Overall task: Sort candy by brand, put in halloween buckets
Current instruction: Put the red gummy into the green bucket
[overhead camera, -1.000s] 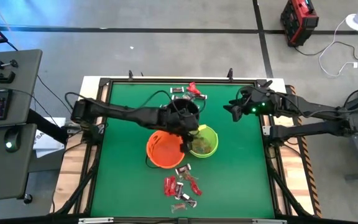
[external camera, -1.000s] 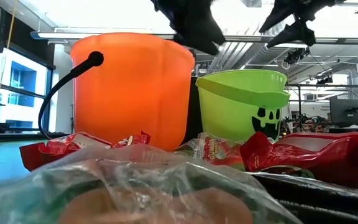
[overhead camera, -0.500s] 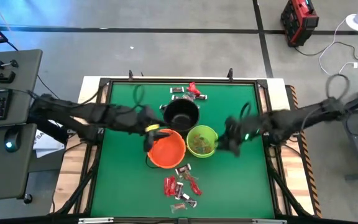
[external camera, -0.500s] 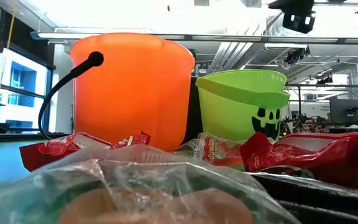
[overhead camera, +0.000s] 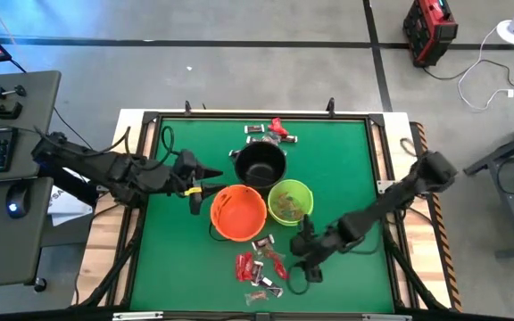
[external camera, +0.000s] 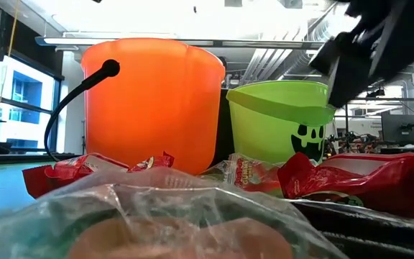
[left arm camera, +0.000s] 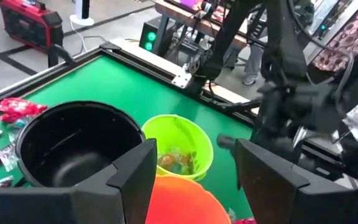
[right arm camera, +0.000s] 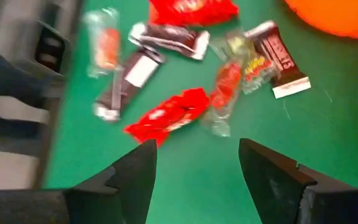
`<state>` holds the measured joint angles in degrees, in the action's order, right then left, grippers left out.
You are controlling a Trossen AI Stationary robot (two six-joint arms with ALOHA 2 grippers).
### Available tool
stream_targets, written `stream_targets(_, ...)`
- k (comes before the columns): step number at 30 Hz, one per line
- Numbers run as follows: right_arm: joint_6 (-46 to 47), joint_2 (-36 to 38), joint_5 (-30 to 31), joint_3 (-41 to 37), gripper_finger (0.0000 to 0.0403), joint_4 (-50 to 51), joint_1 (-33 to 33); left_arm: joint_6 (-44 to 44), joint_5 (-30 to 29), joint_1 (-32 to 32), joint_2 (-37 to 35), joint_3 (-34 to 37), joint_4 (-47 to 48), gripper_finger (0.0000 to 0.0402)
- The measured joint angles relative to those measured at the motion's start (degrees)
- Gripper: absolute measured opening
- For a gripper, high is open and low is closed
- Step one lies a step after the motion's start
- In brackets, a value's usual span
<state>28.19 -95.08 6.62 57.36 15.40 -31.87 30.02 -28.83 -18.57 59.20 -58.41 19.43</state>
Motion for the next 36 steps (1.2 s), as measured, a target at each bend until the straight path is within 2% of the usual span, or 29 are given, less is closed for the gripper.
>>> stream_targets(4, 0.1, -6.1, 0.6, 2.2, 0.022, 0.0, 1.2, -0.2, 0.7, 0.0, -0.4, 0.0, 0.6, 0.0204)
stream_targets(9, 0.0, -11.3, 0.8, 5.9, 0.0215, -0.1, 2.1, -0.3, 4.3, 0.0, -0.8, 0.0, 3.3, 0.0204)
stream_targets(18, -0.2, -15.9, 0.8, 10.5, 0.0154, 0.2, 2.3, -0.2, 6.4, 0.0, -1.4, 0.0, 8.0, 0.0204)
stream_targets(24, 4.1, -15.8, 0.0, 10.6, 0.0089, 2.6, 2.3, -0.4, 7.6, 0.0, -2.0, 0.0, 10.0, 0.0204)
stream_targets(29, 3.7, -13.8, -2.8, 16.7, 0.0009, 11.9, 2.3, -2.7, 7.6, 0.0, -2.3, 0.0, 9.9, 0.0204)
stream_targets(33, 0.5, -9.8, -3.7, 25.2, 0.0013, 22.2, 2.3, -4.2, 7.4, 0.1, -2.3, 0.0, 9.9, 0.0204)
stream_targets(36, -1.1, -5.3, -1.0, 30.7, 0.0003, 30.8, 2.1, -4.7, 7.3, 0.1, -2.3, 0.0, 9.9, 0.0204)
